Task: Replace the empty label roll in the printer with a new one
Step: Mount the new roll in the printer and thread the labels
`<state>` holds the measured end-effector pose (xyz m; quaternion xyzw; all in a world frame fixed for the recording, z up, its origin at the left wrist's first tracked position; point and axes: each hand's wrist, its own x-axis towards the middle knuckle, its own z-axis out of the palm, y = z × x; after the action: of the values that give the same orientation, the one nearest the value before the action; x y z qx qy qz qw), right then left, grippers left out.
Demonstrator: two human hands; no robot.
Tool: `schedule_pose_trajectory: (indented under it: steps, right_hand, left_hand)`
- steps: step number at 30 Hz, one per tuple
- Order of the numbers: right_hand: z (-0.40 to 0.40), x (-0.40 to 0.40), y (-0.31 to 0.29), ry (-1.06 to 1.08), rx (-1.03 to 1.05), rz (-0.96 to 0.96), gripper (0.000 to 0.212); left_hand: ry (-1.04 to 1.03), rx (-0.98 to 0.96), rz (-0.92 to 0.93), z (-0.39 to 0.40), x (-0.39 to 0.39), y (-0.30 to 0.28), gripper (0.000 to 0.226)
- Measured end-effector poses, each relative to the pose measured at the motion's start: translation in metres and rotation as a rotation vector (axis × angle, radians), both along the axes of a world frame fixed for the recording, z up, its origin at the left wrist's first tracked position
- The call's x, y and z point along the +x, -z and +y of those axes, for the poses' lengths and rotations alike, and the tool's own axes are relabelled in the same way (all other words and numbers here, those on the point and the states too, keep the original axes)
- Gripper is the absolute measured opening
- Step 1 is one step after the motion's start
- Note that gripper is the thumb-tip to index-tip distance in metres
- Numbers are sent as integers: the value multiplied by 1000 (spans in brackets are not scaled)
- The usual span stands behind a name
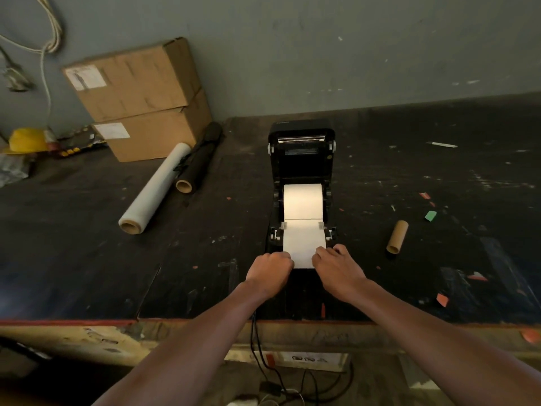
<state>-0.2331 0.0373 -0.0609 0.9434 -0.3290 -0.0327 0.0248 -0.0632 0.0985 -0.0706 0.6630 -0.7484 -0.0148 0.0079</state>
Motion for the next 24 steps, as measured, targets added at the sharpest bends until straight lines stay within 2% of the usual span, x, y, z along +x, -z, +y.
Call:
schedule_pose_trajectory:
  steps: [17,21,24]
  right_hand:
    - [6,-10,3,-12,63,-73,25]
    - [-7,-12,-16,52,187,-312,27]
    - [-41,-11,-52,168,244,-580,25]
  left_hand:
    - [-38,67,36,7,-4,-3,19]
    - [22,126,137,-2,14,-34,32]
    - [-38,-23,200,-34,41,-79,26]
